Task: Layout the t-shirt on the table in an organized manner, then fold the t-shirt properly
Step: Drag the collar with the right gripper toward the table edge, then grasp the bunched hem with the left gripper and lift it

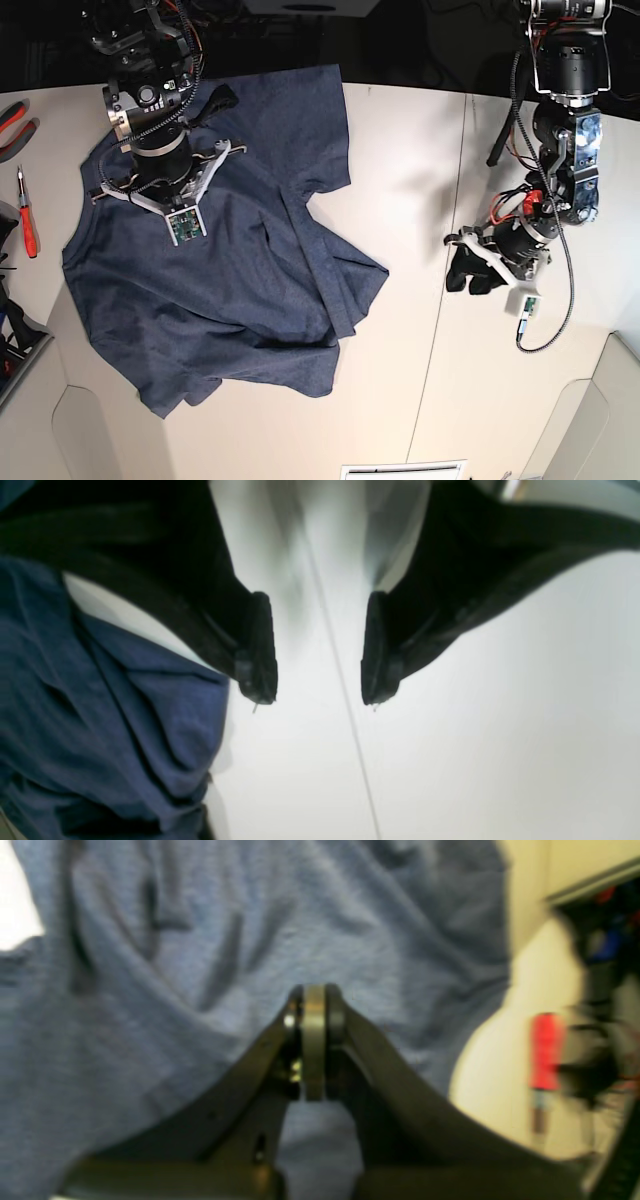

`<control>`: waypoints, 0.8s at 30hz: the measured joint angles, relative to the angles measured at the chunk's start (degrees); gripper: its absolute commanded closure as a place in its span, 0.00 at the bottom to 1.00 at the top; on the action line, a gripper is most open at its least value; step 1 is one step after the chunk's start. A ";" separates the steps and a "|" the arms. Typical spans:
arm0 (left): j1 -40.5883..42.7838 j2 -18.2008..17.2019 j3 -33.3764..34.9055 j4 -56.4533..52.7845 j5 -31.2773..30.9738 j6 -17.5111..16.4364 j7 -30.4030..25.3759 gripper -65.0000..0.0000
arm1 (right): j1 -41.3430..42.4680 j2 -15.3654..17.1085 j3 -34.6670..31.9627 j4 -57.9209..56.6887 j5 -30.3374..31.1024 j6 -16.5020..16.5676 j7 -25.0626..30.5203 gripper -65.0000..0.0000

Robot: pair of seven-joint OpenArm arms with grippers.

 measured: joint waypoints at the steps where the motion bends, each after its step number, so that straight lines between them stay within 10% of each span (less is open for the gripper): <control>1: -0.02 0.42 0.81 -0.02 0.11 -0.04 0.04 0.52 | 0.22 -0.59 0.79 -1.79 0.22 0.39 0.00 1.00; 24: -12.20 6.29 18.38 -16.90 13.81 7.50 -7.30 0.52 | 2.14 -1.97 7.41 -18.01 -0.94 1.18 2.16 1.00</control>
